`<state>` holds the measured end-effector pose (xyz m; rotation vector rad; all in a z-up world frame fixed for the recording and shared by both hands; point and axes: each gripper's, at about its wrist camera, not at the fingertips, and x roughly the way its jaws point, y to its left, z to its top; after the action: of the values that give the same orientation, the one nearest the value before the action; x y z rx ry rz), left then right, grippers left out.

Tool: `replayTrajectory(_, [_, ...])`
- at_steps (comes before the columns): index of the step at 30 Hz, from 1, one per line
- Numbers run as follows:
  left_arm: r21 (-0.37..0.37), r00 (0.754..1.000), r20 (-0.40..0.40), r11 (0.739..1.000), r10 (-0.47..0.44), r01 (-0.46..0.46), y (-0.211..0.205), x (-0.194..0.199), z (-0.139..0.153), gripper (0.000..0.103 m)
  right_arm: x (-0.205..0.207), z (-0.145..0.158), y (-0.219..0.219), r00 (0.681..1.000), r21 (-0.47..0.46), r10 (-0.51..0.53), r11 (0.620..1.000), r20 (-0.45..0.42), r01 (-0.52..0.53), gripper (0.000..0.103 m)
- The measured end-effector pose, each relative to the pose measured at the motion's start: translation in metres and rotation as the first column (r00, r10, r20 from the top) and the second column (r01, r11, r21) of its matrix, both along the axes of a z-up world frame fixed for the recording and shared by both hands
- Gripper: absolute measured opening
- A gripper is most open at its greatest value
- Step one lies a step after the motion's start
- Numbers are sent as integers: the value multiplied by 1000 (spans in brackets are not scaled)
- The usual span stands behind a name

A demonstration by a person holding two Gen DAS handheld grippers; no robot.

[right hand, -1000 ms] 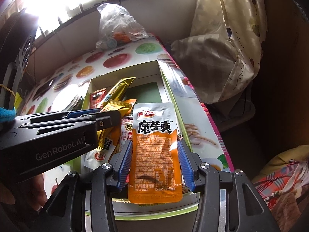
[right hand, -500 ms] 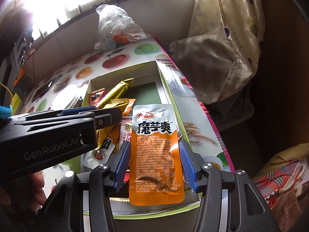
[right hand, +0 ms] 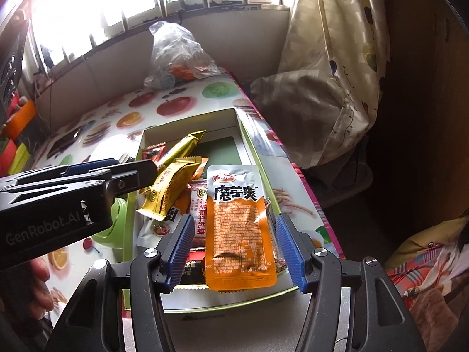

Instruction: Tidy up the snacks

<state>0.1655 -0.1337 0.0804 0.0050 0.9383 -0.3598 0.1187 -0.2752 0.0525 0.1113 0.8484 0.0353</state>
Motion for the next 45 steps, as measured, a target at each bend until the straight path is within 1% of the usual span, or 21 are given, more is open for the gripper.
replayTrajectory(4, [26, 999, 37, 1000, 10, -11, 7, -18, 2, 52, -15, 9, -1, 999, 22, -15, 1000, 29, 14, 58])
replayTrajectory(5, [22, 999, 40, 1000, 10, -11, 9, -22, 2, 52, -19, 11, 0, 999, 20, -16, 1000, 36, 15, 58])
replayTrajectory(7, [17, 999, 44, 1000, 2, -2, 13, -33, 0, 52, -27, 13, 3, 999, 4, -17, 1000, 47, 17, 58])
replayTrajectory(9, [31, 996, 84, 999, 11, -14, 18, -45, 0, 52, -34, 13, 8, 999, -24, -18, 1000, 51, 19, 59])
replayTrajectory(10, [37, 996, 89, 999, 15, -18, 20, -49, -1, 52, -38, 13, 9, 998, -31, -22, 999, 53, 24, 59])
replayTrajectory(13, [16, 998, 62, 1000, 6, -7, 26, -57, -6, 52, -47, 12, 9, 998, -13, -33, 999, 54, 33, 59])
replayTrajectory(16, [13, 998, 67, 1000, 10, -11, 32, -66, -7, 52, -56, 13, 11, 997, -11, -48, 999, 63, 49, 59])
replayTrajectory(19, [21, 996, 91, 1000, 9, -11, 38, -77, -5, 52, -65, 12, 12, 997, -11, -58, 998, 59, 59, 59])
replayTrajectory(22, [20, 996, 86, 1000, 3, -5, 43, -86, -7, 52, -74, 12, 14, 996, -4, -62, 998, 66, 63, 59])
replayTrajectory(26, [46, 997, 72, 999, -7, 3, 47, -99, -19, 52, -86, 6, 19, 997, -7, -57, 998, 60, 58, 59])
replayTrajectory(28, [69, 998, 59, 998, -12, 8, 48, -106, -29, 52, -91, 0, 21, 997, -9, -56, 998, 47, 57, 59])
replayTrajectory(31, [86, 1000, 14, 996, -3, 2, 50, -110, -47, 52, -96, -14, 23, 998, -10, -59, 998, 23, 60, 59])
replayTrajectory(33, [105, 1000, 14, 994, 0, -1, 50, -114, -54, 52, -98, -23, 24, 998, -14, -61, 998, 5, 61, 59])
replayTrajectory(37, [107, 1000, -28, 994, -3, 6, 49, -117, -67, 52, -99, -34, 26, 998, -21, -63, 998, -9, 62, 59])
replayTrajectory(39, [117, 1000, -27, 993, -5, 8, 47, -119, -70, 52, -99, -37, 27, 998, -19, -65, 998, -13, 65, 59])
replayTrajectory(43, [102, 1000, -27, 995, 2, 1, 48, -120, -71, 52, -97, -45, 29, 997, -35, -75, 997, -36, 74, 59])
replayTrajectory(45, [108, 1000, -20, 994, 7, -5, 48, -121, -72, 56, -96, -46, 31, 997, -51, -75, 996, -32, 74, 61])
